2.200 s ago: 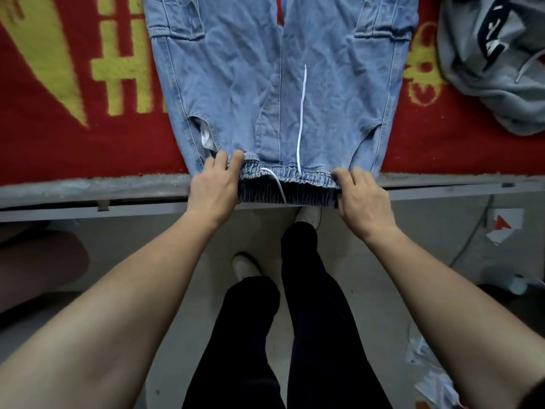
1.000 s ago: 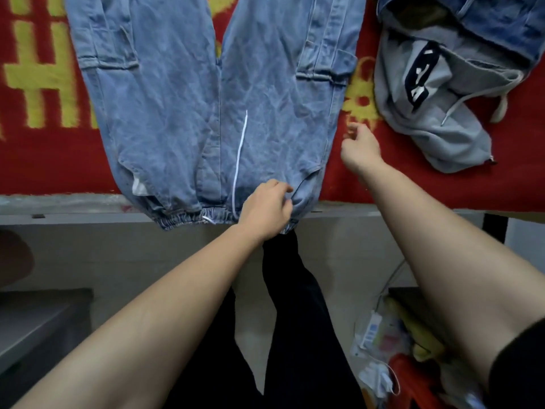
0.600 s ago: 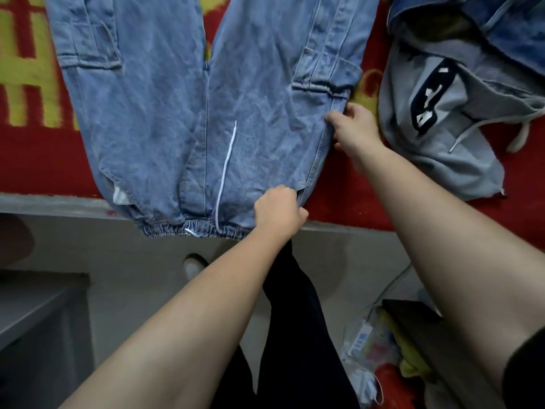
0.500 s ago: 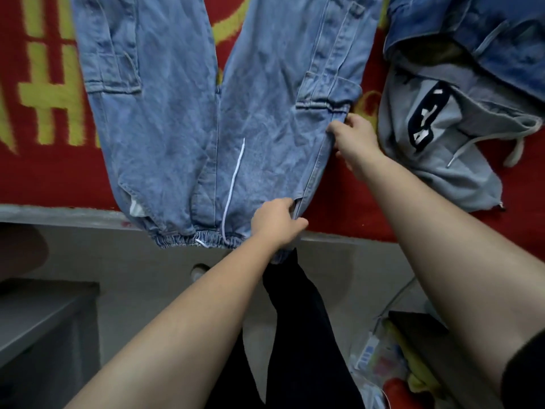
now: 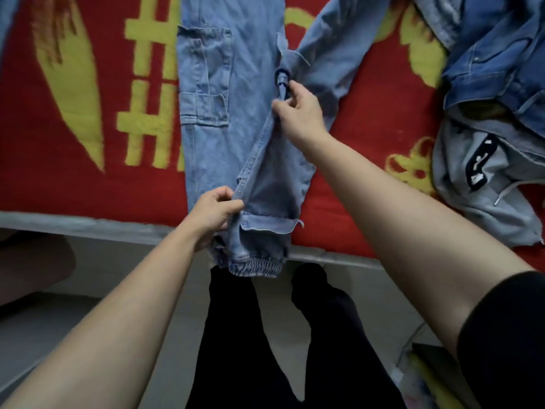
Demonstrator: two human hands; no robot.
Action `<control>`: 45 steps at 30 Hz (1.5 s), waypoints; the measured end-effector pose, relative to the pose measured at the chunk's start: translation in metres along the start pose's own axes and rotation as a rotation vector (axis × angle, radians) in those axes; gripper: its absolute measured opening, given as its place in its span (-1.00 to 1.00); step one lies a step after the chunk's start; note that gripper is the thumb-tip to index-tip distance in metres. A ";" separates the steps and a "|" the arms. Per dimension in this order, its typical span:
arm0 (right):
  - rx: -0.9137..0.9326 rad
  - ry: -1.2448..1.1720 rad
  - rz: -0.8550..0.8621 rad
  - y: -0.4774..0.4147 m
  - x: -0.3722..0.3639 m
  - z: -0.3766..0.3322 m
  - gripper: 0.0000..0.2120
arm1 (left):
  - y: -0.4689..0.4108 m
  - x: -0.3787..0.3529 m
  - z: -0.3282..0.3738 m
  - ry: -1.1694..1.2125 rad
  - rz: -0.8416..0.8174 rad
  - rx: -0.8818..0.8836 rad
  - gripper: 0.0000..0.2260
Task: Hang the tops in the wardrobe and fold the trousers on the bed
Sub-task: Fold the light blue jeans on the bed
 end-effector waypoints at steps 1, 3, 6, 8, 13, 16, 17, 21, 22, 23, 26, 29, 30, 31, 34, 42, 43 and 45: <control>0.006 0.024 -0.017 -0.001 -0.021 -0.008 -0.59 | -0.003 0.018 -0.003 0.012 0.013 0.007 -0.69; 0.012 0.075 -0.057 -0.001 -0.065 -0.021 -0.49 | -0.012 0.052 -0.015 0.014 0.040 0.028 -0.67; 0.044 0.187 -0.167 0.004 -0.136 -0.027 -0.48 | -0.024 0.091 -0.045 0.005 0.070 0.082 -0.68; 0.039 0.296 -0.265 0.005 -0.177 -0.018 -0.42 | -0.035 0.109 -0.067 -0.002 0.087 0.121 -0.76; 0.027 0.405 -0.450 0.010 -0.215 0.021 -0.25 | -0.062 0.127 -0.101 0.035 0.106 0.168 -0.85; 0.015 0.393 -0.444 0.018 -0.201 0.027 -0.29 | -0.065 0.129 -0.110 0.002 0.106 0.165 -0.80; 0.080 0.465 -0.413 0.022 -0.192 0.023 -0.34 | -0.064 0.131 -0.111 -0.028 0.115 0.164 -0.81; 0.460 0.924 -0.103 0.046 -0.142 0.004 -0.44 | -0.058 0.137 -0.095 -0.385 0.178 0.100 -0.88; 0.488 1.010 -0.022 0.046 -0.129 0.001 -0.41 | -0.056 0.137 -0.085 -0.524 0.209 0.059 -0.89; 0.471 1.082 0.031 0.042 -0.118 0.002 -0.38 | -0.056 0.138 -0.073 -0.638 0.263 0.003 -0.86; 0.231 1.258 -0.140 0.012 -0.094 0.024 -0.32 | -0.060 0.135 -0.028 -0.699 0.434 -0.271 -0.62; 0.117 1.371 -0.337 -0.002 -0.087 0.042 -0.32 | -0.076 0.128 0.025 -0.802 0.520 -0.494 -0.52; 0.129 1.376 -0.328 -0.004 -0.087 0.041 -0.32 | -0.084 0.123 0.044 -0.895 0.525 -0.559 -0.50; 0.160 1.351 -0.282 -0.006 -0.087 0.035 -0.34 | -0.093 0.118 0.063 -0.987 0.513 -0.628 -0.49; 0.362 1.183 0.013 -0.015 -0.078 0.002 -0.50 | -0.126 0.106 0.114 -1.174 0.426 -0.774 -0.49; 0.111 1.225 -0.280 -0.086 -0.070 0.023 -0.40 | -0.215 0.102 0.168 -1.315 0.186 -0.491 -0.54; 0.111 1.217 -0.278 -0.089 -0.071 0.024 -0.40 | -0.217 0.102 0.168 -1.330 0.188 -0.502 -0.54; 0.110 1.203 -0.273 -0.088 -0.071 0.026 -0.39 | -0.221 0.101 0.166 -1.336 0.170 -0.476 -0.54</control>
Point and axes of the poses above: each hand's wrist, its own y-axis away from the middle knuckle, its own x-axis out of the back of the hand, z = x × y, the point moved 6 cm from there along -y, towards the middle knuckle, and after that the axes turned 2 degrees about -y, right-handed, at the moved point
